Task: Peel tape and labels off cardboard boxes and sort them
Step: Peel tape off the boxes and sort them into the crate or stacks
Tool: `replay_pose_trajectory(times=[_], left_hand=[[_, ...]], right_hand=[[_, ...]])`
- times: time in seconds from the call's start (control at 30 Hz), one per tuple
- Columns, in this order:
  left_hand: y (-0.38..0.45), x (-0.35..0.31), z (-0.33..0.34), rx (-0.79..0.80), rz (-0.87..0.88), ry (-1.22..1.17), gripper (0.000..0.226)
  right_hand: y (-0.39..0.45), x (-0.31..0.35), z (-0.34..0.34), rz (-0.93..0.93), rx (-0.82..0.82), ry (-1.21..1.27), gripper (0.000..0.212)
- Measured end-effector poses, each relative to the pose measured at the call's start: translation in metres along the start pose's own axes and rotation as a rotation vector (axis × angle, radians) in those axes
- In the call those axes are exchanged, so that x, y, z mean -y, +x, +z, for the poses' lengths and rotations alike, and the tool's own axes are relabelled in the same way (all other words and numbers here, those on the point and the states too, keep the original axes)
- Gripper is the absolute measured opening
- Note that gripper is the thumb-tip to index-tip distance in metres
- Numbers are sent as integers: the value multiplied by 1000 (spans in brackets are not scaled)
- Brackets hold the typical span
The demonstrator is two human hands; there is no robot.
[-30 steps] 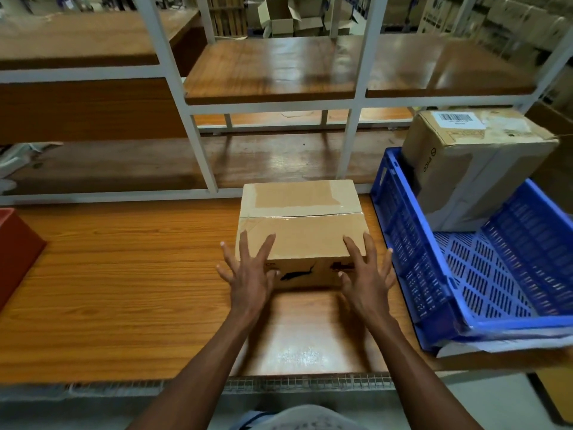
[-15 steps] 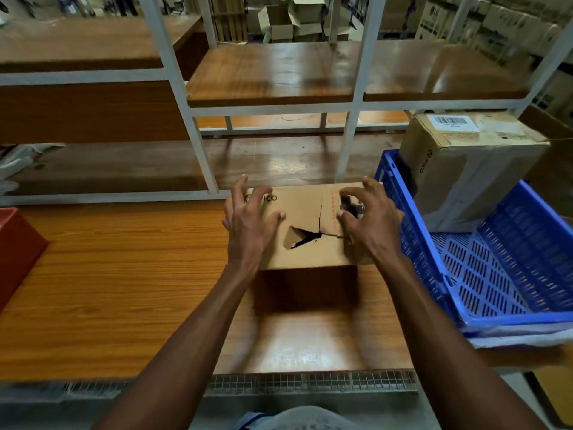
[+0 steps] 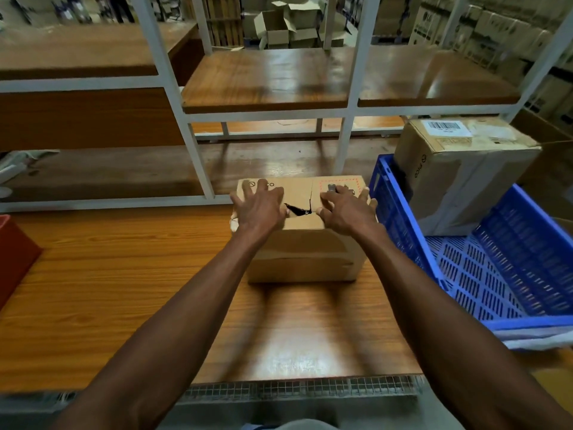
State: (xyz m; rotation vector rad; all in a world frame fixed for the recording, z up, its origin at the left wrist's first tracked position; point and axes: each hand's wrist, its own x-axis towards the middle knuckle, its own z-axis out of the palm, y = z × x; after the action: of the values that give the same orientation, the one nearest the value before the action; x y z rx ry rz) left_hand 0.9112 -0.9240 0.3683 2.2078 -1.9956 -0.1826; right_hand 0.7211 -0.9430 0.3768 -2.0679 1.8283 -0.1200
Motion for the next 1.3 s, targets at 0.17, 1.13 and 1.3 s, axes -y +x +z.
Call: replay_pose_trajectory(times=[0.17, 1.13, 1.3], left_hand=[[-7, -7, 5, -14, 69, -4, 39], [-47, -7, 7, 223, 69, 3, 49], [-52, 0, 11, 216, 129, 95, 65]], right_hand=[[4, 12, -20, -3, 46, -121, 37], [-40, 3, 6, -174, 159, -205, 59], [-47, -3, 21, -162, 68, -102, 57]])
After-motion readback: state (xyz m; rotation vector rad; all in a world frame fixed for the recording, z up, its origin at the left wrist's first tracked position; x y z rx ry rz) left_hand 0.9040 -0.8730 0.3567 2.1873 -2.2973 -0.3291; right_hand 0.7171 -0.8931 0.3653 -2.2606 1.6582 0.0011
